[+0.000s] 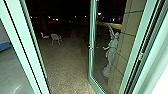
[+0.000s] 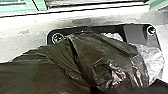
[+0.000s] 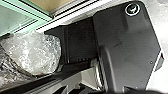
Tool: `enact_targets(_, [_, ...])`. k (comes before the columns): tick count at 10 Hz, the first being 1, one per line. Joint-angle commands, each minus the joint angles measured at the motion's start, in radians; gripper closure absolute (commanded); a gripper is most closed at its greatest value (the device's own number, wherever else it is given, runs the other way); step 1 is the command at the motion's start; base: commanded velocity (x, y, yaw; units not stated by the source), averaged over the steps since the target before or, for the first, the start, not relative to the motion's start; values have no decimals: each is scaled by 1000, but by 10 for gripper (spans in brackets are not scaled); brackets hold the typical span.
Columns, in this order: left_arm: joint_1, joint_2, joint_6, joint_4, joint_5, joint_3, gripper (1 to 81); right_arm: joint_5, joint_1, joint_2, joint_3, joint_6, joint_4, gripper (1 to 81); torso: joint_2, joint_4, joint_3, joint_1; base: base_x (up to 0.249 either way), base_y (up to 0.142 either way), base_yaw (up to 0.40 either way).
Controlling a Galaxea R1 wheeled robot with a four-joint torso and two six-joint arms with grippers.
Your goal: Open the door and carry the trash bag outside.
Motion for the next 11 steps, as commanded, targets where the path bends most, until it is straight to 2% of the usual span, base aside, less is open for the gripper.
enact_targets(1, [-55, -5, 4, -2, 63, -1, 811, -49, 36, 13, 11, -4, -8, 10, 0, 0, 0, 0, 0, -78, 0])
enact_targets(6, [-55, -5, 4, -2, 64, -1, 811, -49, 37, 13, 9, -4, -10, 10, 0, 0, 0, 0, 0, -74, 0])
enact_targets(11, [-55, -3, 4, -1, 64, -1, 811, -49, 37, 13, 9, -4, -8, 10, 0, 0, 0, 0, 0, 0, 0])
